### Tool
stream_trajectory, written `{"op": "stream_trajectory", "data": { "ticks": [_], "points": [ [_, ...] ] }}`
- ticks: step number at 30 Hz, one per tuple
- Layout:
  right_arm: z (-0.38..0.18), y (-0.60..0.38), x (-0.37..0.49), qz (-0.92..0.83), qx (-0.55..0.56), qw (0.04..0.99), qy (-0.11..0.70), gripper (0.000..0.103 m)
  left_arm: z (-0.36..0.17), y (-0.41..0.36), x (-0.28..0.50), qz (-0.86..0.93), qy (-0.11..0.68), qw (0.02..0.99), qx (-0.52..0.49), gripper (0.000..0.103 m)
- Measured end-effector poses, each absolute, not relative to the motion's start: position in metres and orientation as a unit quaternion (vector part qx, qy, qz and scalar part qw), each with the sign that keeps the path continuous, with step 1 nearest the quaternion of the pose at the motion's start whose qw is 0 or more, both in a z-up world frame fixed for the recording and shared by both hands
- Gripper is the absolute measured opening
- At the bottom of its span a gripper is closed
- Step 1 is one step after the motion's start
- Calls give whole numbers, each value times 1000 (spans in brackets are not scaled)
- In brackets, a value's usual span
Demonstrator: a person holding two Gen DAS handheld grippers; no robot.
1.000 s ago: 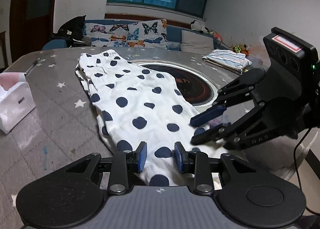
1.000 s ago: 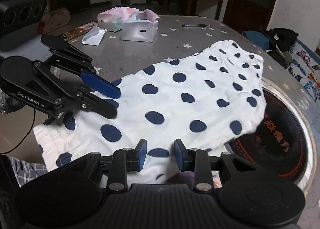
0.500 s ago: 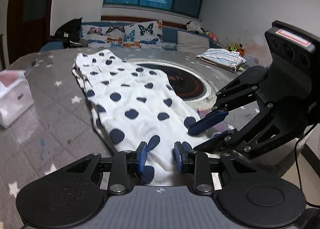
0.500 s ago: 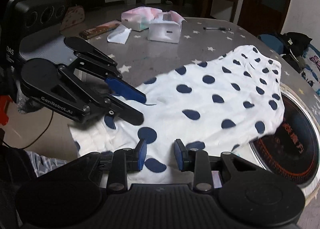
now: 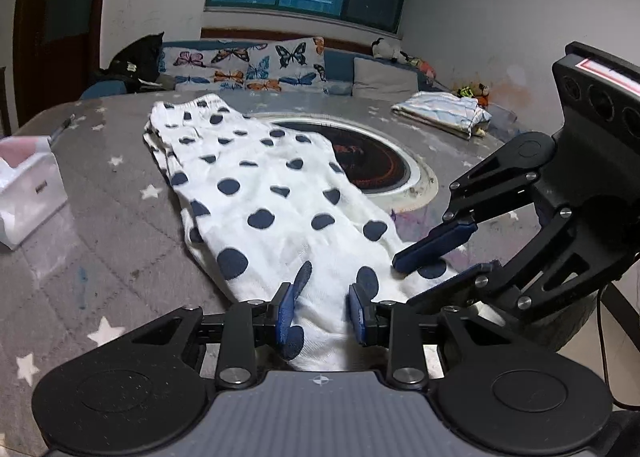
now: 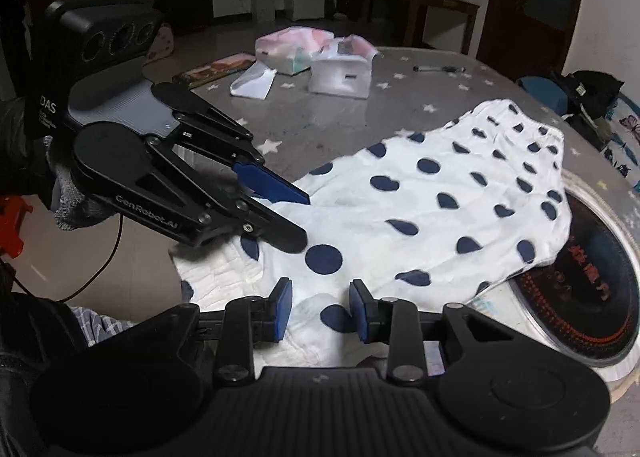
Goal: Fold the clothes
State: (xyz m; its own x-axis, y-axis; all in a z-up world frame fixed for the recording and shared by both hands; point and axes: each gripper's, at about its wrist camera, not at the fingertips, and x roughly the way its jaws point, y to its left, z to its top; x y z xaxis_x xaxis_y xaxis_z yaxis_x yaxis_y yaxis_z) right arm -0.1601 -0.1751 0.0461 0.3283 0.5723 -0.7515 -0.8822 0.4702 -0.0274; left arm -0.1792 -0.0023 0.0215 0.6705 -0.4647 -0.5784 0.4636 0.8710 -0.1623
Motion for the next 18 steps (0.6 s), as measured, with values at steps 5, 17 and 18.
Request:
{"op": "stream_trajectory", "data": {
  "ticks": [5,17,18],
  "points": [
    [41,-178,-161,463,-223,780,358,34,28,3,-183,-244,307,920,-3,34],
    [47,-181,-170,461,-231,786,342,37,24,1,-187,-246,315,916,9,33],
    [48,-181,-170,460,-231,787,340,37,22,0,-186,-244,319,916,9,33]
  ]
}}
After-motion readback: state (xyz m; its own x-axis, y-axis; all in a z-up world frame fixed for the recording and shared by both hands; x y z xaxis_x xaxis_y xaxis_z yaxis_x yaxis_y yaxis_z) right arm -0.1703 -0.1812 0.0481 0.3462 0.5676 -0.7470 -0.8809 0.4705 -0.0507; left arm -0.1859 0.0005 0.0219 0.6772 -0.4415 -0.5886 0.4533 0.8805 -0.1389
